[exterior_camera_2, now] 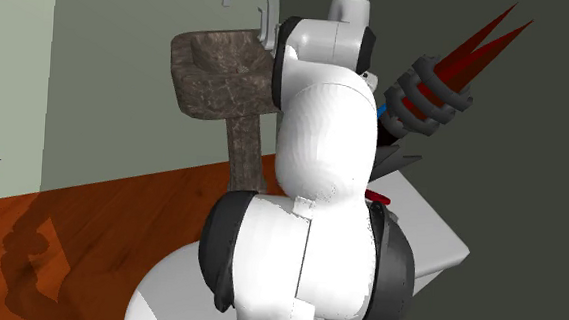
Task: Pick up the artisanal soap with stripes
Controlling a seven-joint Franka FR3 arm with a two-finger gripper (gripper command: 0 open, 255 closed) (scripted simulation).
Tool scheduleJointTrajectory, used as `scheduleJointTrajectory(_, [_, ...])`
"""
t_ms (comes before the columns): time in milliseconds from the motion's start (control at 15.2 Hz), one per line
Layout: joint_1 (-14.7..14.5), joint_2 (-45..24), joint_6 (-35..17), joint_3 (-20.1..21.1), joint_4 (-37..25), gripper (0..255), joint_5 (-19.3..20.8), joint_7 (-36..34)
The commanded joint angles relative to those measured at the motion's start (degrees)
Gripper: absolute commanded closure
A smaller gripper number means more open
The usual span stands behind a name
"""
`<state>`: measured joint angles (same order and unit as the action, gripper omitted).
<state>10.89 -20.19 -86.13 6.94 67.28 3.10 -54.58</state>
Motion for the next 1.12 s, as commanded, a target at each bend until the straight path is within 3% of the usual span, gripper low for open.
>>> scheduleJointTrajectory(0, [0.2,-6.8,3.9,-1.0,-9.7,0,0.3,-2.5])
scheduleJointTrajectory(66, [0.3,-8.1,4.8,-1.2,-11.6,0,0.3,-2.9])
scheduleJointTrajectory(528, [0.8,-5.0,-3.0,-1.1,-0.8,0,0.1,-3.0])
scheduleJointTrajectory(660, [0.8,-5.0,-3.0,-1.1,-0.8,0,0.1,-3.0])
scheduleJointTrajectory(726, [0.7,-4.0,-3.4,-1.0,0.6,255,0.0,-3.4])
scheduleJointTrajectory(1056, [0.5,-4.3,-2.9,-1.0,-0.1,255,0.1,-3.6])
